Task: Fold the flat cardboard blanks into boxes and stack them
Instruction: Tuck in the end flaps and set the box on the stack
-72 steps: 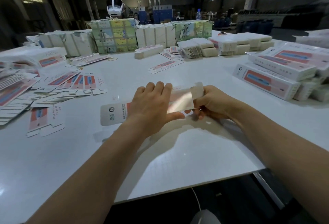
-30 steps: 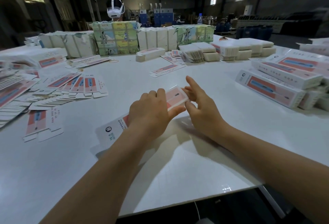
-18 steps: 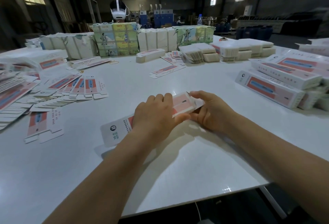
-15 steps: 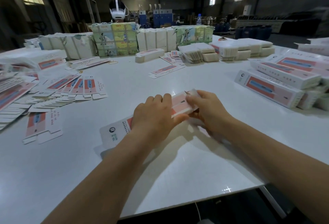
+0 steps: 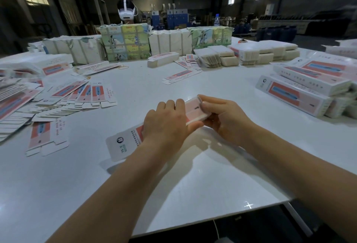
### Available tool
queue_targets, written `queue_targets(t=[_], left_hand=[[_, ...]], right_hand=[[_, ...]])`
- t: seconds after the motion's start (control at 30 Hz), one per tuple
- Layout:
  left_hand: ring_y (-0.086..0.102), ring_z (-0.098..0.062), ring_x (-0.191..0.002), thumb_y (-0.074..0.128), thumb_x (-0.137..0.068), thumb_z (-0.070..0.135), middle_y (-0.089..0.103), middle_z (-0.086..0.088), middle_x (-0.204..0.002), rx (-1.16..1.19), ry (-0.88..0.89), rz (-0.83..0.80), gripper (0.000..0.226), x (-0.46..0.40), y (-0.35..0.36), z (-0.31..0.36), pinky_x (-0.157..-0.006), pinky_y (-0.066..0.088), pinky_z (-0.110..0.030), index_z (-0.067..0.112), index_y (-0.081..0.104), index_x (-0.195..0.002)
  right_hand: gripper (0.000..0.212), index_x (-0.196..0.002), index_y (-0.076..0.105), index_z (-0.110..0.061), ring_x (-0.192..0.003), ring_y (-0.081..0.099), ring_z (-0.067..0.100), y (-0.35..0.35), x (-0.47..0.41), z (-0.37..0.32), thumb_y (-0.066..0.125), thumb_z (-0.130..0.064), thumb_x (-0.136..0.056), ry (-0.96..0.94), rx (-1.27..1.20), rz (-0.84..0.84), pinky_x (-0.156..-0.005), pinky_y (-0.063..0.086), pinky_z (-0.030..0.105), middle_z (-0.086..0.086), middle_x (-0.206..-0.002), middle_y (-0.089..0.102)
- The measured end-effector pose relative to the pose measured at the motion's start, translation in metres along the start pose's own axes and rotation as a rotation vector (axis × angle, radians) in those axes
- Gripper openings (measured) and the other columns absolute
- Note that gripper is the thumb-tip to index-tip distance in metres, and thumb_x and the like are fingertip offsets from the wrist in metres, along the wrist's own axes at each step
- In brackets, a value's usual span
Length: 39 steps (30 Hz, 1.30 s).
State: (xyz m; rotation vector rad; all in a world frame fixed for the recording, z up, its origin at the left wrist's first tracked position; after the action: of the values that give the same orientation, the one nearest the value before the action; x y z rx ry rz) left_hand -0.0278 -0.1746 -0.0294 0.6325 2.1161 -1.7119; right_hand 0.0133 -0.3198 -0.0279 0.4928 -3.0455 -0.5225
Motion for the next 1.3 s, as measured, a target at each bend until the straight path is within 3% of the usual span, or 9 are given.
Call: queue_targets(t=[0.4,0.53,0.63,0.73,0.83,0.93,1.07,1.2,1.3], left_hand=[[0.053,-0.026,-0.096,0.016,-0.076,0.072,0.058,-0.005,-0.106,-0.018,0.039,0.060,0.082,0.001,-0.009,0.001,-0.068,0.036,-0.035,0.013,0.046,-0.125],[0.054,-0.025,-0.091,0.023,-0.079,0.072,0.059,-0.005,-0.100,-0.085,0.056,0.082,0.078,0.003,-0.011,0.005,-0.064,0.029,-0.033,0.012,0.049,-0.123],[0.055,-0.026,-0.090,0.034,-0.083,0.071,0.060,-0.007,-0.101,-0.058,0.026,0.071,0.075,0.003,-0.009,0.008,-0.064,0.035,-0.034,0.010,0.049,-0.124],[0.053,-0.025,-0.097,0.030,-0.084,0.072,0.057,-0.005,-0.108,-0.038,-0.012,0.043,0.078,0.001,-0.004,0.009,-0.066,0.028,-0.033,0.010,0.042,-0.129],[0.057,-0.024,-0.087,0.022,-0.083,0.068,0.061,-0.005,-0.097,-0.036,-0.032,0.060,0.076,0.002,-0.009,0.010,-0.060,0.032,-0.032,0.009,0.052,-0.120],[0.059,-0.023,-0.069,0.023,-0.083,0.062,0.063,-0.005,-0.079,-0.016,-0.035,0.116,0.069,0.006,-0.014,0.011,-0.052,0.039,-0.029,0.009,0.062,-0.101],[0.059,-0.023,-0.067,0.025,-0.083,0.061,0.062,-0.005,-0.076,0.000,-0.024,0.135,0.066,0.005,-0.015,0.009,-0.050,0.039,-0.029,0.009,0.063,-0.098],[0.057,-0.023,-0.087,0.015,-0.079,0.071,0.060,-0.004,-0.098,0.023,-0.062,0.065,0.079,0.003,-0.010,0.005,-0.059,0.033,-0.032,0.012,0.052,-0.116],[0.054,-0.022,-0.095,0.013,-0.078,0.074,0.057,-0.003,-0.108,0.031,-0.065,0.056,0.079,0.000,-0.005,0.000,-0.063,0.029,-0.031,0.015,0.043,-0.122]], right_hand=[[0.030,-0.097,0.069,-0.006,-0.070,0.071,0.020,-0.007,-0.004,-0.004,0.041,0.004,-0.093,0.167,-0.238,0.012,-0.059,0.058,0.027,0.012,-0.081,0.072],[0.044,-0.076,0.078,-0.014,-0.074,0.069,0.015,-0.001,0.001,0.003,0.042,0.006,-0.089,-0.029,0.041,0.033,-0.065,0.058,0.025,0.003,-0.078,0.073],[0.031,-0.086,0.069,-0.010,-0.076,0.063,0.012,0.005,0.009,0.006,0.039,-0.002,-0.090,-0.226,0.343,0.077,-0.078,0.056,0.033,-0.002,-0.076,0.069],[0.025,-0.076,0.057,-0.013,-0.070,0.051,0.015,0.010,0.014,0.007,0.037,-0.004,-0.088,-0.293,0.491,0.053,-0.067,0.043,0.036,-0.002,-0.069,0.058],[0.010,-0.091,0.049,-0.003,-0.068,0.045,0.019,0.012,0.015,0.009,0.039,-0.002,-0.090,-0.371,0.721,0.060,-0.063,0.038,0.035,0.015,-0.079,0.056],[0.010,-0.094,0.050,-0.007,-0.066,0.045,0.014,0.013,0.018,0.008,0.041,-0.005,-0.093,-0.434,0.828,0.050,-0.062,0.036,0.029,0.009,-0.078,0.057],[0.011,-0.096,0.052,-0.005,-0.075,0.050,0.028,0.012,0.019,0.006,0.042,-0.005,-0.092,-0.437,0.850,0.039,-0.070,0.043,0.040,0.015,-0.082,0.059],[0.045,-0.137,0.046,-0.015,-0.107,0.057,0.017,0.012,0.016,0.005,0.046,-0.006,-0.093,-0.215,0.493,0.026,-0.094,0.047,0.038,-0.002,-0.122,0.060],[0.037,-0.126,0.057,-0.011,-0.105,0.061,0.024,0.012,0.018,0.002,0.045,-0.003,-0.092,-0.225,0.539,-0.007,-0.099,0.045,0.046,0.006,-0.114,0.066]])
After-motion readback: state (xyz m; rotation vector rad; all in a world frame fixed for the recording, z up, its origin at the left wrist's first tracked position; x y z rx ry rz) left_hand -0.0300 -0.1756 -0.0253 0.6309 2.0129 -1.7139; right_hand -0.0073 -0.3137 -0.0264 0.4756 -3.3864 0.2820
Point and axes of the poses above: each hand's wrist, its own x-axis away from the middle knuckle, its own y-axis out of the palm, z = x × y, the point moved 1 cm from there along -x, towards the middle knuckle
